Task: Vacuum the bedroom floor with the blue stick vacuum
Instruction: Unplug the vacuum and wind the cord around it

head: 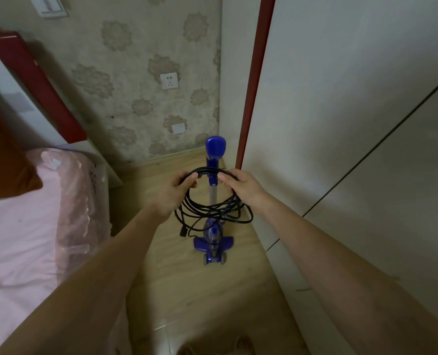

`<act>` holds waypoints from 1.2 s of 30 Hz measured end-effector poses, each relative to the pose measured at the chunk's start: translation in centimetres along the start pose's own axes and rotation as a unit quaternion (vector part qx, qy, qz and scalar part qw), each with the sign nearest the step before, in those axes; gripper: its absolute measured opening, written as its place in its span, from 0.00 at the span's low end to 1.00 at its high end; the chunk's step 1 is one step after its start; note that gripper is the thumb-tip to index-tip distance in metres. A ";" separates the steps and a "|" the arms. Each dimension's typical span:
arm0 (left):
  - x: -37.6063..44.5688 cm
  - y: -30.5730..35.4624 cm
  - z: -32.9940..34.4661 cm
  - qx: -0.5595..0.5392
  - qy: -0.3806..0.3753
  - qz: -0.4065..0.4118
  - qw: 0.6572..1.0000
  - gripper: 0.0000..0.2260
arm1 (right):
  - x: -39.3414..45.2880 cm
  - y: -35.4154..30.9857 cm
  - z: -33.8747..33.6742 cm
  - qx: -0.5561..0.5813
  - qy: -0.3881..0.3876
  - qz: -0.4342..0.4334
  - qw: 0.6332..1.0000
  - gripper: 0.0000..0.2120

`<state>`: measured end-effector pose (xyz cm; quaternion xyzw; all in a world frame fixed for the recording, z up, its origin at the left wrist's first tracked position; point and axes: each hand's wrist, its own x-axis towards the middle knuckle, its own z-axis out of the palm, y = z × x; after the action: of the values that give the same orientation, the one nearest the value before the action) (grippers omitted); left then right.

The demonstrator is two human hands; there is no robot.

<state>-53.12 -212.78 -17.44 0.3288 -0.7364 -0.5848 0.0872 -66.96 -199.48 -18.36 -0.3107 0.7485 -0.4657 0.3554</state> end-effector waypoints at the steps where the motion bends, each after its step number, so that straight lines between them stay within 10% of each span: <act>1: 0.2 -0.1 0.0 0.004 0.006 -0.001 1.000 0.12 | 0.2 0.0 0.1 -0.007 0.008 -0.005 1.000 0.11; 23: -1.5 1.1 2.9 -0.090 0.132 -0.068 0.985 0.12 | 1.0 -1.0 -1.2 -0.222 -0.016 -0.104 0.969 0.15; 32: -4.1 3.0 5.8 -0.092 0.219 0.066 0.969 0.31 | 1.4 0.1 -1.5 -0.341 0.024 -0.227 0.912 0.13; 36: -5.0 8.6 6.5 -0.132 0.262 0.155 0.943 0.21 | 0.4 -1.0 -1.4 -0.403 -0.016 -0.231 0.885 0.14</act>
<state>-55.89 -203.70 -10.21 0.3375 -0.6454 -0.5496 0.4092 -68.16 -199.50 -17.14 -0.5986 0.7731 -0.1878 0.0937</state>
